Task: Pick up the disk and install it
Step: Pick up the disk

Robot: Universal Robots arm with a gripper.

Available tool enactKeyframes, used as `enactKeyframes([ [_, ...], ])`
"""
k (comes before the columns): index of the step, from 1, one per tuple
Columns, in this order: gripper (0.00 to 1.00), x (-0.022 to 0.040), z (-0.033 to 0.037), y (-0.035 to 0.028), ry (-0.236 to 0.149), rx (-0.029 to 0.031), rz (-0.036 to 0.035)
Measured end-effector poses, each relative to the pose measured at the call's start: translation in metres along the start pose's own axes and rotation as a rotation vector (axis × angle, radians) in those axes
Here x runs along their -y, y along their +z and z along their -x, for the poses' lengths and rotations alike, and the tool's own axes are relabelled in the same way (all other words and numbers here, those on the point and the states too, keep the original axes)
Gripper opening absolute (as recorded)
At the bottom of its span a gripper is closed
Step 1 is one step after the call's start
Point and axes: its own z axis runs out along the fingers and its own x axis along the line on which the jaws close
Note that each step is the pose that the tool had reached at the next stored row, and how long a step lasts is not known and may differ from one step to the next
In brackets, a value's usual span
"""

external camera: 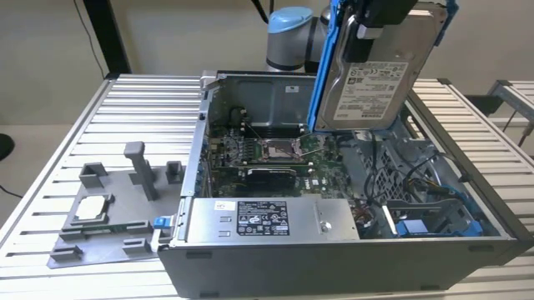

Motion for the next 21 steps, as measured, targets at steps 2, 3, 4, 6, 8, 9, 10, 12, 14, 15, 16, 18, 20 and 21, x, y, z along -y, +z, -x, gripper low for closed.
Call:
enactKeyframes([
  [2,0.00,0.0034,-0.0051,0.0000,0.000,0.0001,0.0003],
  [3,0.00,0.0048,-0.0076,0.0000,0.000,0.0002,0.0003],
  [4,0.00,0.0058,-0.0100,0.0000,0.000,0.0002,0.0004],
  [6,0.00,0.0078,-0.0147,0.0000,0.000,0.0001,0.0004],
  [8,0.00,0.0100,-0.0196,0.0000,0.000,0.0002,0.0004],
  [9,0.00,0.0110,-0.0220,0.0000,0.000,0.0002,0.0004],
  [10,0.00,0.0121,-0.0244,-0.0001,0.000,0.0001,0.0004],
  [12,0.00,0.0145,-0.0291,-0.0001,0.000,0.0000,0.0004],
  [14,0.00,0.0174,-0.0306,-0.0001,0.000,0.0000,0.0003],
  [15,0.00,0.0179,-0.0307,-0.0001,0.000,0.0001,0.0004],
  [16,0.00,0.0180,-0.0307,-0.0001,-0.001,0.0001,0.0004],
  [18,0.00,0.0179,-0.0308,0.0000,-0.001,0.0002,0.0004],
  [20,0.00,0.0180,-0.0308,-0.0001,-0.001,0.0001,0.0004],
  [21,0.00,0.0180,-0.0308,-0.0001,-0.001,0.0002,0.0003],
])
